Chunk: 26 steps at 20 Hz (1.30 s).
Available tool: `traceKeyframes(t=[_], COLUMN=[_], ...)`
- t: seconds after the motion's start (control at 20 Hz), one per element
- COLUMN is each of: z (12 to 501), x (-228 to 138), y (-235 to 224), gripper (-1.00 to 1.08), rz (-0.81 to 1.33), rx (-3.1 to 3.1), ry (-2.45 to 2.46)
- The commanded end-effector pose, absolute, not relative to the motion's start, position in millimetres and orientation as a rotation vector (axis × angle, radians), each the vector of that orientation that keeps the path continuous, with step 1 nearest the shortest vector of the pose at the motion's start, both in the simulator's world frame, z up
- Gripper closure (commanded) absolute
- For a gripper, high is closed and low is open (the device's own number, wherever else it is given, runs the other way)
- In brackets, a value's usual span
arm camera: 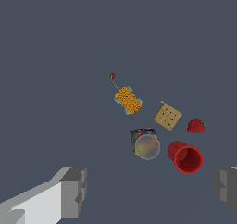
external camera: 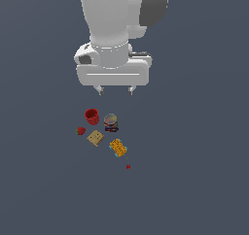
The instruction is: Pick up a designated object from a clutter of objects.
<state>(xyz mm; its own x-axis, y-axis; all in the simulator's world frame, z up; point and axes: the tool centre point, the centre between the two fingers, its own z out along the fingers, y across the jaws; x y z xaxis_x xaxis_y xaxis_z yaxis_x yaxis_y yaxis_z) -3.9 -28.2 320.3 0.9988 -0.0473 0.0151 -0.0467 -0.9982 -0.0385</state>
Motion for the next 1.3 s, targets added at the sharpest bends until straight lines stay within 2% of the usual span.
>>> traceKeyframes(t=[0.0,0.6,1.25], z=[323.0,293.4,184.0], x=[-2.4,-3.5,-25.4], y=[-30.6,-36.1,-57.6], gripper=[-0.92,-0.92,-0.92], rz=[-0.038,-0.032,-0.015], rx=[-3.096,-3.104,-3.127], ry=[0.084,0.06,-0.035])
